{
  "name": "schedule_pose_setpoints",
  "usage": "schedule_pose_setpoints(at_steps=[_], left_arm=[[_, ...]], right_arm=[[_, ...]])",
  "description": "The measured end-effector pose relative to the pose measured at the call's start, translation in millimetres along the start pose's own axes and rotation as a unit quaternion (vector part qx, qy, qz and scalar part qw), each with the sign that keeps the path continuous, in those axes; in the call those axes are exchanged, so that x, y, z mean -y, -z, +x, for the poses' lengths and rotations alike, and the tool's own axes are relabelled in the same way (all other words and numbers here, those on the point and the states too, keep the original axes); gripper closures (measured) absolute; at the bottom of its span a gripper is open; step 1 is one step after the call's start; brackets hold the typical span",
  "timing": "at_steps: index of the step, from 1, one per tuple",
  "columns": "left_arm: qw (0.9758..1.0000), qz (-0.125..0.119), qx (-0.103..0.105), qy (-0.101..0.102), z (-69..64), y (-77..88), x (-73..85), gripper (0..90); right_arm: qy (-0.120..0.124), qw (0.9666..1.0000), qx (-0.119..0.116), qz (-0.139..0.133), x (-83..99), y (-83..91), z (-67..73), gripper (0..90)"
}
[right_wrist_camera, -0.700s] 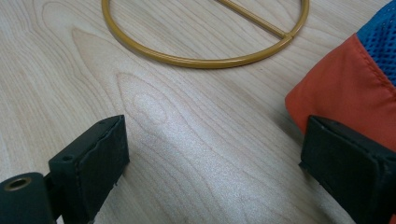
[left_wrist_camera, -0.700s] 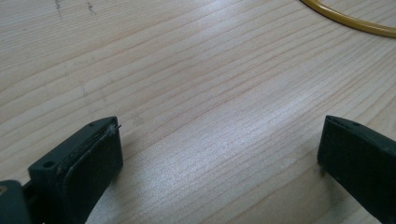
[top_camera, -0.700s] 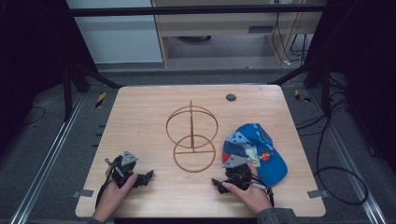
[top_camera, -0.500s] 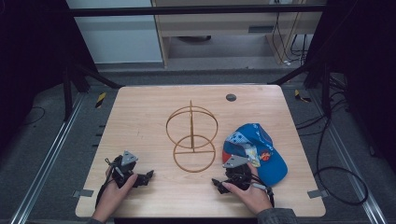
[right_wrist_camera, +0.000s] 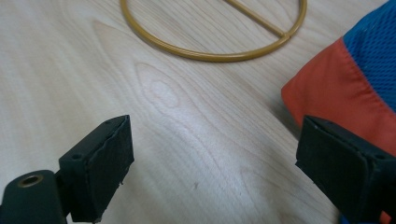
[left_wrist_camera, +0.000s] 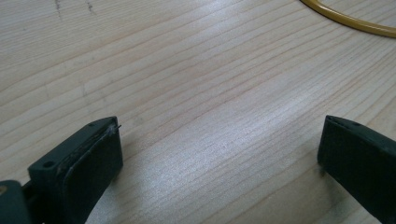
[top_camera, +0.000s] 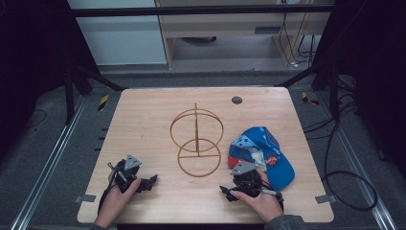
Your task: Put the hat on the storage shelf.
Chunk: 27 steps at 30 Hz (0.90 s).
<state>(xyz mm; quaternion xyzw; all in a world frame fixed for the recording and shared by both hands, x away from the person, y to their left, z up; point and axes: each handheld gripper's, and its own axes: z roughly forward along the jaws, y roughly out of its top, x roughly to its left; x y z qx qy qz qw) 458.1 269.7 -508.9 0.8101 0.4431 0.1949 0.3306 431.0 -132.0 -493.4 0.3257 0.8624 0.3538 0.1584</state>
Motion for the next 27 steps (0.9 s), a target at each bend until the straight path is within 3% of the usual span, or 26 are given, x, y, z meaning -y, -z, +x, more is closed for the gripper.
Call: schedule_pose_setpoints(at_steps=[4,8,15,22,27], left_arm=[[1.0000,-0.001,0.000,0.001,-0.2,-0.2,0.0,0.0],[1.0000,-0.001,0.000,0.001,-0.2,-0.2,0.0,0.0],[1.0000,-0.001,0.000,0.001,-0.2,-0.2,0.0,0.0],[1.0000,-0.001,0.000,0.001,-0.2,-0.2,0.0,0.0],[1.0000,-0.001,0.000,0.001,-0.2,-0.2,0.0,0.0]], right_arm=[[0.012,0.9999,0.008,-0.005,-6.2,19.4,-5.0,10.9],[0.007,0.9999,0.011,0.004,-4.8,37.6,-20.5,10.9],[-0.011,0.9991,0.037,0.020,5.9,69.5,-49.9,15.1],[-0.021,0.9965,0.059,0.055,9.2,87.5,-67.8,22.0],[-0.020,0.9941,0.079,0.072,1.6,96.0,-82.9,27.9]])
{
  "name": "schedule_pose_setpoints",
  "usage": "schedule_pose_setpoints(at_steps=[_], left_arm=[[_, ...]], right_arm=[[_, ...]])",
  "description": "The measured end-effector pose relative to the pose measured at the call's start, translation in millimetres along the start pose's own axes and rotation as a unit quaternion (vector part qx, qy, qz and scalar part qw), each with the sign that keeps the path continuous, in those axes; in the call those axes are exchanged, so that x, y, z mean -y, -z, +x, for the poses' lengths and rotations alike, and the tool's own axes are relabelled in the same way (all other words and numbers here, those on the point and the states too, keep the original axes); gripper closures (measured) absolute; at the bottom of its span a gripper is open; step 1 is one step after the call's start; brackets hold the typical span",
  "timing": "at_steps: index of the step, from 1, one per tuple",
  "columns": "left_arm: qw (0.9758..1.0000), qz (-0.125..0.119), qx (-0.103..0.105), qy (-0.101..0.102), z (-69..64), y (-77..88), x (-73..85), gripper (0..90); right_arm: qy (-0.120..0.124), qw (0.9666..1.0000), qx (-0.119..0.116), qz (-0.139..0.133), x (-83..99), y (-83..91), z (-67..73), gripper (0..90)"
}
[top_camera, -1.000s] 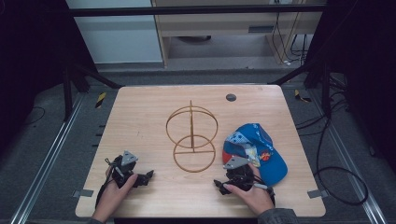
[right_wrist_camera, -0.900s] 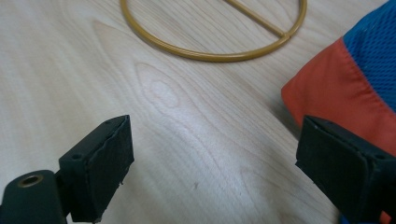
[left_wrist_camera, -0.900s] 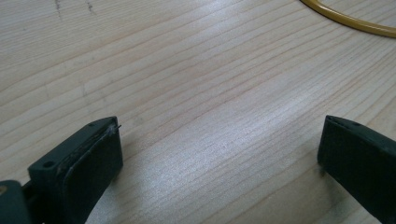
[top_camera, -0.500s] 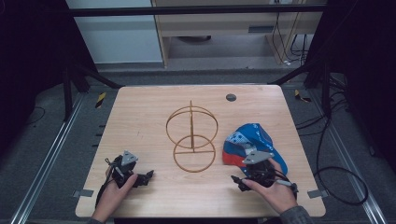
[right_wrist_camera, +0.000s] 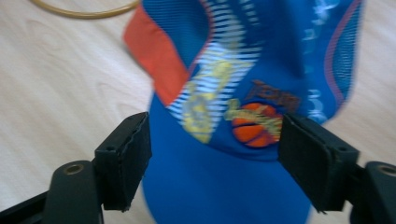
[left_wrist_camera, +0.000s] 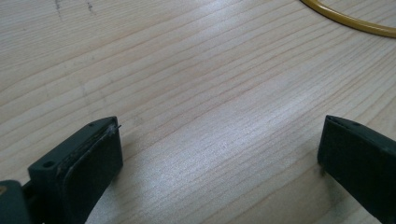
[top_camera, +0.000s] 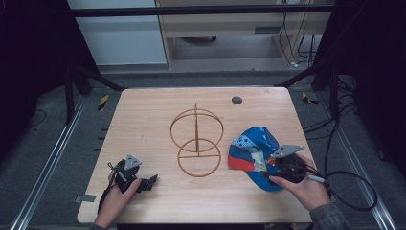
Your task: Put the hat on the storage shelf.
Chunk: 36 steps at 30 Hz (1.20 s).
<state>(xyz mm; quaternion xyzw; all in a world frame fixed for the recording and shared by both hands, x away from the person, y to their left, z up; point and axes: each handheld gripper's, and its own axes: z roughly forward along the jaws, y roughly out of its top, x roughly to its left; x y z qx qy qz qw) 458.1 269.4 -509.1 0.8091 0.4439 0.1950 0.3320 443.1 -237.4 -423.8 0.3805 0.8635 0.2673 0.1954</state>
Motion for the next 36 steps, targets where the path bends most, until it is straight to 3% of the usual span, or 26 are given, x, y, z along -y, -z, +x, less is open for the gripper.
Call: schedule_pose_setpoints(at_steps=[7,11,26,29,30,31,36], left_arm=[[1.0000,0.000,0.000,0.000,0.0,0.0,0.0,0.0],[1.0000,0.000,0.000,0.000,0.0,0.0,0.0,0.0],[1.0000,0.000,0.000,0.000,0.0,0.0,0.0,0.0],[1.0000,0.000,0.000,0.000,0.0,0.0,0.0,0.0],[1.0000,0.000,0.000,0.000,0.0,0.0,0.0,0.0],[1.0000,0.000,0.000,0.000,0.0,0.0,0.0,0.0],[1.0000,0.000,0.000,0.000,0.0,0.0,0.0,0.0]], right_arm=[[-0.019,0.9996,0.003,0.022,-18.2,-0.1,-27.2,35.6],[-0.047,0.9982,-0.013,0.036,-31.0,-9.7,-41.7,39.3],[-0.050,0.9955,-0.044,0.068,-45.5,-35.2,-48.3,54.3],[-0.050,0.9951,-0.047,0.072,-45.8,-37.7,-49.2,60.8],[-0.050,0.9946,-0.049,0.076,-45.7,-38.3,-49.6,67.6],[-0.050,0.9946,-0.049,0.076,-45.7,-38.3,-49.6,67.6],[-0.046,0.9938,-0.064,0.078,-45.4,-38.9,-50.7,87.9]])
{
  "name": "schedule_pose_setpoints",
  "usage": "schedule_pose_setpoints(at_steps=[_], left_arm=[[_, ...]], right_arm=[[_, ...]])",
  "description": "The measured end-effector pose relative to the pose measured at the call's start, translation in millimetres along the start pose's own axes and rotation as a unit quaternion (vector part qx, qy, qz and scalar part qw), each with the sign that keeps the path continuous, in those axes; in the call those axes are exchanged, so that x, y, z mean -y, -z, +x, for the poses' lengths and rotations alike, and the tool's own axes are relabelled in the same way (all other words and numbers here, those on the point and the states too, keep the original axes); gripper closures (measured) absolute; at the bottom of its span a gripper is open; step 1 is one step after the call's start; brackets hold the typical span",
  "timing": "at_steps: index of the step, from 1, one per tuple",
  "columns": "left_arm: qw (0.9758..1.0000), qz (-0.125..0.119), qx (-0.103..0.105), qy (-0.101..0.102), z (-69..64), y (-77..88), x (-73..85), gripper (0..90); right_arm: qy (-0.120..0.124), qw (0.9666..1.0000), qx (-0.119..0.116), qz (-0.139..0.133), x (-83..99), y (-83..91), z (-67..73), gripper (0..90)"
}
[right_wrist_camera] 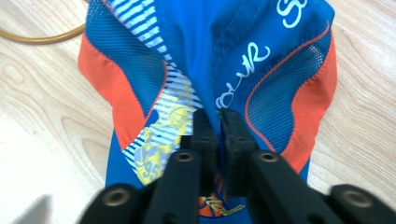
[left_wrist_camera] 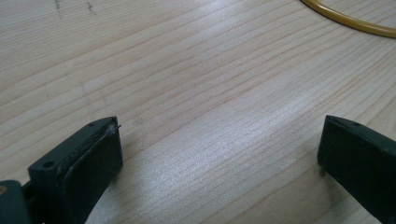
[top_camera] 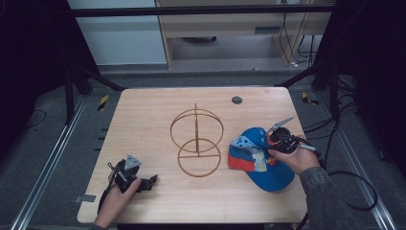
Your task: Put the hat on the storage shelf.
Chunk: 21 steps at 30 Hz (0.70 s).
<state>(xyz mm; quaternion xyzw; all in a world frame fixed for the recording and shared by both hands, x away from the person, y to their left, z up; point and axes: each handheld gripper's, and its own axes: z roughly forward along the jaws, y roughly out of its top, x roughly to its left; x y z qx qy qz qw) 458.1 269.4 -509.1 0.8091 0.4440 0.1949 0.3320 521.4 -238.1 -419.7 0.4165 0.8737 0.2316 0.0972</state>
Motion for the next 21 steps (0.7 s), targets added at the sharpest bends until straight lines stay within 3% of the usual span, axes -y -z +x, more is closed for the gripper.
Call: schedule_pose_setpoints(at_steps=[8,21], left_arm=[[1.0000,0.000,0.000,0.000,0.0,0.0,0.0,0.0],[1.0000,0.000,0.000,0.000,0.0,0.0,0.0,0.0]], right_arm=[[0.003,0.9999,-0.015,-0.002,-3.5,11.9,0.1,89.9],[0.007,0.9994,-0.017,-0.028,-18.3,64.4,-0.2,90.0]])
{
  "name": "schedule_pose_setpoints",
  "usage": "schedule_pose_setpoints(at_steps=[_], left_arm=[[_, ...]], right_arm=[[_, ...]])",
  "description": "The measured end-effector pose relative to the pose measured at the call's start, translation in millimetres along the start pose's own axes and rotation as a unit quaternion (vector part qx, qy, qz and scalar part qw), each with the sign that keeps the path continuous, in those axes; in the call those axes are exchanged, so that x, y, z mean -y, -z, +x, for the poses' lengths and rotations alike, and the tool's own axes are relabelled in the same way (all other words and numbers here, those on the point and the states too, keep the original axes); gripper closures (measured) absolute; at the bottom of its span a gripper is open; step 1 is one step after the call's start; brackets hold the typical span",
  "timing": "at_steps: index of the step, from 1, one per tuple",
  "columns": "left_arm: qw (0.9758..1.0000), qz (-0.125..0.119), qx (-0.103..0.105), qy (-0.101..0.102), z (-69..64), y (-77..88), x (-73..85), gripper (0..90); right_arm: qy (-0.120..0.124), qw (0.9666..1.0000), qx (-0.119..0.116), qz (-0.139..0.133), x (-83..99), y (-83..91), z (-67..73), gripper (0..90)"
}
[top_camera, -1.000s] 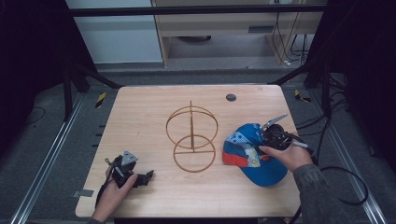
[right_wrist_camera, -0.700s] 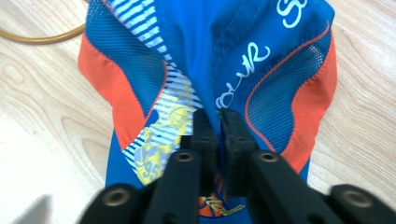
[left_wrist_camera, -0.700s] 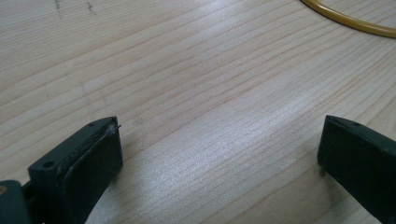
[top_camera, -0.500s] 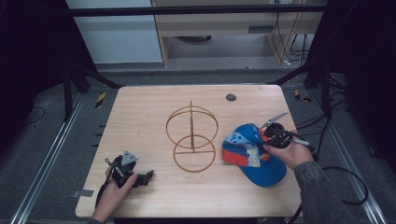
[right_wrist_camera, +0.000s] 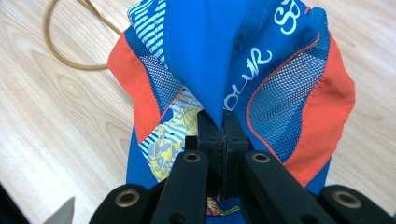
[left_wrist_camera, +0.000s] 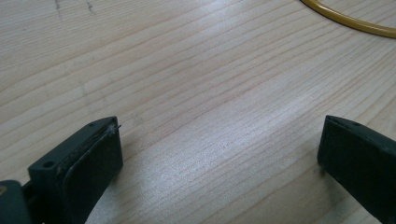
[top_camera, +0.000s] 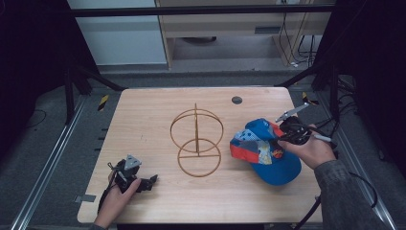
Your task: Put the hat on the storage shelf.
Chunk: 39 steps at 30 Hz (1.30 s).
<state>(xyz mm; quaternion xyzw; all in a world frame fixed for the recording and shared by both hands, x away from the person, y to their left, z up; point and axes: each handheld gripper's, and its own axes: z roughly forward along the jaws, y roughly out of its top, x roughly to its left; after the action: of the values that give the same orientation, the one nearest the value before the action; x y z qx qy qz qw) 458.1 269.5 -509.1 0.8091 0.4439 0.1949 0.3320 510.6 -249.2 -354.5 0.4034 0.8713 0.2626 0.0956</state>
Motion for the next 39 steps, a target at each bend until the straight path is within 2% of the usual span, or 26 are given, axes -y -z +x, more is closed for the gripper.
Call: schedule_pose_setpoints(at_steps=[8,18,21,32,39], left_arm=[[1.0000,0.000,0.000,0.000,0.0,0.0,0.0,0.0],[1.0000,0.000,0.000,0.000,0.0,0.0,0.0,0.0],[1.0000,0.000,0.000,0.000,0.0,0.0,0.0,0.0],[1.0000,0.000,0.000,0.000,-0.1,0.0,0.0,0.0],[1.0000,0.000,0.000,0.000,-0.1,0.1,0.1,0.0]], right_arm=[[0.008,0.9999,-0.001,-0.015,-10.3,24.5,2.6,90.0],[0.008,0.9984,0.000,-0.056,-16.2,56.0,2.4,90.0],[0.009,0.9971,-0.004,-0.075,-18.4,69.0,2.2,90.0],[0.014,0.9941,-0.008,-0.107,-28.0,90.6,9.9,90.0],[0.022,0.9904,-0.010,-0.136,-36.0,104.0,18.6,90.0]])
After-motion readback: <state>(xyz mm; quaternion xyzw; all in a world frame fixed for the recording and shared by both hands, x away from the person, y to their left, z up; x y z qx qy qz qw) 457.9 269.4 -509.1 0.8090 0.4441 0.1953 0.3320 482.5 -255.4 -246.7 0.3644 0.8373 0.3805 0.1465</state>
